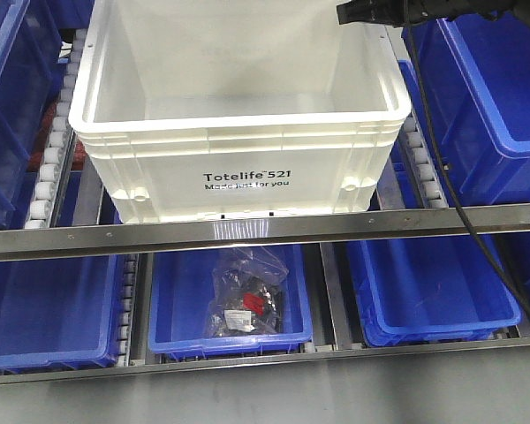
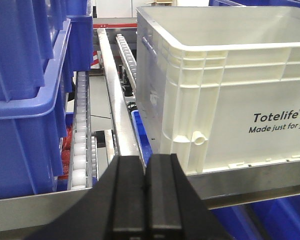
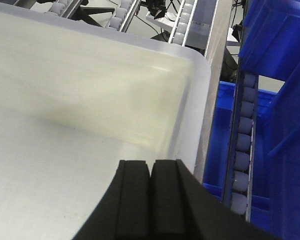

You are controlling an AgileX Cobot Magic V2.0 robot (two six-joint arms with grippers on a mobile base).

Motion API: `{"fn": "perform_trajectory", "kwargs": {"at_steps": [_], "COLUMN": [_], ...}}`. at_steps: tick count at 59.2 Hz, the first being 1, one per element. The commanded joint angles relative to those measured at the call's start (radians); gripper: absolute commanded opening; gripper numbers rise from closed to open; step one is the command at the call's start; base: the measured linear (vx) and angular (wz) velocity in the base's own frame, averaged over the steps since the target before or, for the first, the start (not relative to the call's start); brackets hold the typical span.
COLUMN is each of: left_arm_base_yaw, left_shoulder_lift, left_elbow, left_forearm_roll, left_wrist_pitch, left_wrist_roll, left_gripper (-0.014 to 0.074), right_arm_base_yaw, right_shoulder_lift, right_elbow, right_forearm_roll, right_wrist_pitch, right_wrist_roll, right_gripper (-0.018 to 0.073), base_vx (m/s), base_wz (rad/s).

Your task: Place moving items into box and shelve

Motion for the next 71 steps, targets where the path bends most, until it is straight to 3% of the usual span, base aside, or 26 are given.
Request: {"fn": "perform_trajectory", "kwargs": {"at_steps": [1, 36, 51, 71], "left_arm_base_yaw": [-0.002, -0.002, -0.002, -0.002], "left_shoulder_lift": [0.015, 0.015, 0.015, 0.015], "left_elbow": [-0.01, -0.01, -0.01, -0.01], "left_forearm_roll": [-0.009, -0.009, -0.009, -0.009], "left_wrist_pitch": [-0.089, -0.089, -0.089, -0.089], "left_wrist_roll": [0.002, 0.002, 0.002, 0.002], "left_gripper": [-0.0006, -0.0006, -0.0006, -0.0006], "right_arm_base_yaw": [0.001, 0.001, 0.001, 0.005], "right_shoulder_lift": [-0.058, -0.073, -0.208, -0.348], "right_elbow": [-0.035, -0.035, -0.031, 0.363], "right_forearm_roll": [-0.002, -0.005, 0.059, 0.181], "right_wrist_pitch": [-0.069, -0.103, 0.118, -0.079], "right_wrist_roll": [-0.004, -0.007, -0.004, -0.004], "right_gripper": [-0.0008, -0.0008, -0.0008, -0.0008], "base_vx": [0.0, 0.0, 0.0, 0.0], "base_wz": [0.0, 0.0, 0.0, 0.0]}}
